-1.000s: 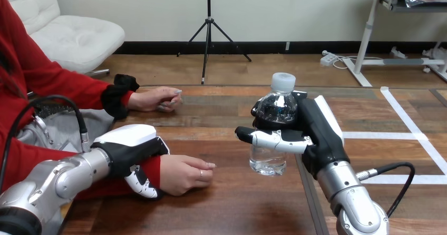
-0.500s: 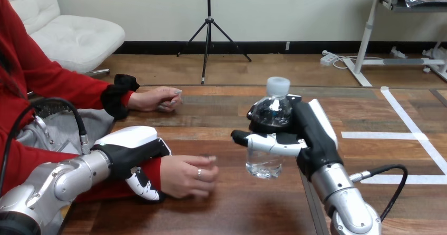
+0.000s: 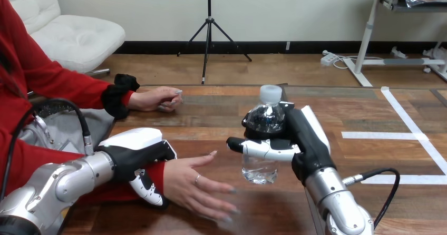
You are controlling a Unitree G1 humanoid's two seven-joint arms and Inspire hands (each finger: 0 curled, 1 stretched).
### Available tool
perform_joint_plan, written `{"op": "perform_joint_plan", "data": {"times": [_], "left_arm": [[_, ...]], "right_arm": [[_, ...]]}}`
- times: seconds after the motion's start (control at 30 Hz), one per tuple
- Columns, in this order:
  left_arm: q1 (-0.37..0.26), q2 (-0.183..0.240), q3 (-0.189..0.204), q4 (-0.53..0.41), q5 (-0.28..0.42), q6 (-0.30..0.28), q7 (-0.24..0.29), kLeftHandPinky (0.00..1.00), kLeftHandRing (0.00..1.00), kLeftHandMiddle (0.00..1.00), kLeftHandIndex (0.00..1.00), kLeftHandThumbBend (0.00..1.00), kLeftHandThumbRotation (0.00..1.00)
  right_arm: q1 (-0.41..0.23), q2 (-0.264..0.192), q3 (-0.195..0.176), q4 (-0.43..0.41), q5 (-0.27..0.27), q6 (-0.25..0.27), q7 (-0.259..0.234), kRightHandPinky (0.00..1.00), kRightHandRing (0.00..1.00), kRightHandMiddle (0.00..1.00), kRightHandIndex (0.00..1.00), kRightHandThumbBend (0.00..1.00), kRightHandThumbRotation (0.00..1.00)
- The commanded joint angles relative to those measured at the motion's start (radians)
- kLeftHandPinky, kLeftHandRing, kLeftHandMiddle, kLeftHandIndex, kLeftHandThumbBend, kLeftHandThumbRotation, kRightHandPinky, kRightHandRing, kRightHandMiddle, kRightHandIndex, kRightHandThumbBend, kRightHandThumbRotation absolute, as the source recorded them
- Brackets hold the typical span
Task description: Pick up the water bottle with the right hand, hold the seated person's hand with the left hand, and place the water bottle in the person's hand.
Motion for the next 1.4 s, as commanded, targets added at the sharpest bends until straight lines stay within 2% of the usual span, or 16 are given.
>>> {"op": "perform_joint_plan", "data": {"times": [0.0,0.57,0.7,1.37], "left_arm": [[-0.028,-0.014,0.038,-0.109,-0.042,0.004,-0.009,0.29,0.35,0.41,0.43,0.89,0.0],[0.004,-0.001,0.073,-0.255,-0.083,0.074,-0.084,0.27,0.34,0.41,0.43,0.87,0.0],[0.007,0.003,0.078,-0.267,-0.081,0.057,-0.078,0.27,0.33,0.4,0.43,0.87,0.0],[0.005,0.011,0.104,-0.318,-0.095,0.06,-0.103,0.26,0.33,0.39,0.41,0.87,0.0]], "right_arm": [[-0.114,0.018,-0.002,0.024,0.001,-0.059,-0.019,0.3,0.34,0.39,0.41,0.86,0.0],[-0.156,0.039,0.008,0.149,-0.024,-0.104,-0.049,0.31,0.35,0.4,0.41,0.85,0.0],[-0.165,0.043,0.01,0.174,-0.034,-0.111,-0.061,0.31,0.35,0.4,0.41,0.85,0.0],[-0.199,0.052,0.015,0.254,-0.052,-0.154,-0.085,0.3,0.34,0.38,0.41,0.85,0.0]]}}
